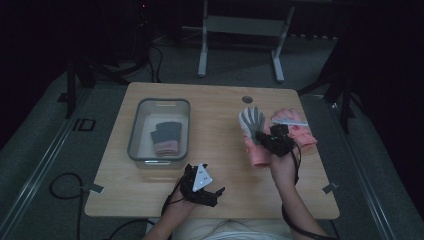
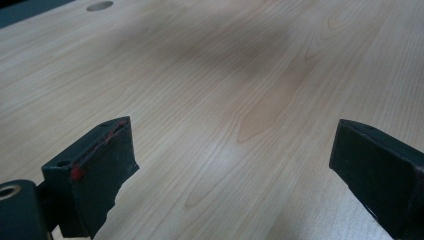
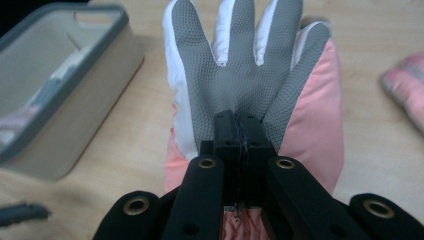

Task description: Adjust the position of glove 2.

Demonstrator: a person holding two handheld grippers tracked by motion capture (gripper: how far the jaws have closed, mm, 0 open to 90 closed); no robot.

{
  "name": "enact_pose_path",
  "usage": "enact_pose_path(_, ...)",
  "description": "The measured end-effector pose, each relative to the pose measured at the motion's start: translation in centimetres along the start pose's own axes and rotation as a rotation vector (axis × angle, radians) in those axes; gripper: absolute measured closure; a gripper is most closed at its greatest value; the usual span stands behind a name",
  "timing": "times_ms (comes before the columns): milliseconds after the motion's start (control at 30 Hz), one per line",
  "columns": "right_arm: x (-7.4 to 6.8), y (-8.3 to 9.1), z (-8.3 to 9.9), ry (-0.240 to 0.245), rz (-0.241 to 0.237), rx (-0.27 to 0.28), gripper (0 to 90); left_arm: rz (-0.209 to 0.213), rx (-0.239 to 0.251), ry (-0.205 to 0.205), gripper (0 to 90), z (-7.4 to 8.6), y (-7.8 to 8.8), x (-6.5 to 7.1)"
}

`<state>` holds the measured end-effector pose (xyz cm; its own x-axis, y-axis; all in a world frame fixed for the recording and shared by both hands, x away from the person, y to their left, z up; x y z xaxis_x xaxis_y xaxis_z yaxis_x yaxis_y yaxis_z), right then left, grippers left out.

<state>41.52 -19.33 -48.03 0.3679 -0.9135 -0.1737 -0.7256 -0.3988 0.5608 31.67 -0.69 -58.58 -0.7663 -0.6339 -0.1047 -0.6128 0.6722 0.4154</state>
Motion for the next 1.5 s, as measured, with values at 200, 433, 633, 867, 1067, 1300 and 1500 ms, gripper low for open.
enact_pose_path(200,-0.7,-1.8,3.6,-0.051,-0.001,-0.048,88.9,-0.002,0.003,0.002,4.0,0.0,0.0,0.1)
enact_pose_path(433,-1.6,-5.5,6.4,-0.147,-0.052,-0.136,88.9,-0.008,-0.003,0.002,4.1,0.1,0.1,-0.1)
enact_pose_path(633,-2.4,-8.2,7.3,-0.134,-0.032,-0.176,87.9,-0.007,-0.001,0.001,4.0,0.1,0.1,-0.2)
enact_pose_path(867,-2.9,-9.0,7.0,-0.134,-0.027,-0.181,80.5,-0.003,-0.004,-0.002,4.1,0.2,0.1,-0.3)
enact_pose_path(1067,-3.0,-6.9,5.1,0.005,-0.015,-0.105,71.9,0.001,-0.006,-0.005,4.1,0.3,0.2,-0.4)
enact_pose_path(1300,1.3,-3.5,1.9,0.109,0.001,0.002,71.3,0.018,-0.005,-0.005,4.1,0.5,0.0,-0.3)
enact_pose_path(1500,7.4,-1.3,0.0,0.148,0.021,0.019,66.1,0.031,-0.016,-0.021,4.1,0.6,-0.2,-0.2)
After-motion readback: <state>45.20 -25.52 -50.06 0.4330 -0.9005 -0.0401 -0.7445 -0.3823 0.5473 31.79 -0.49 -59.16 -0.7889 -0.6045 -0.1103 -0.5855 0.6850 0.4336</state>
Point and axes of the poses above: each handheld gripper's, and its own axes: y roughly backward along the jaws, z roughly out of its underside, x roughly to its right, the point moved 7 cm from there along -y, roughly forward along the jaws, and after that the axes turned 4 degrees about x, right-handed, at the moved point
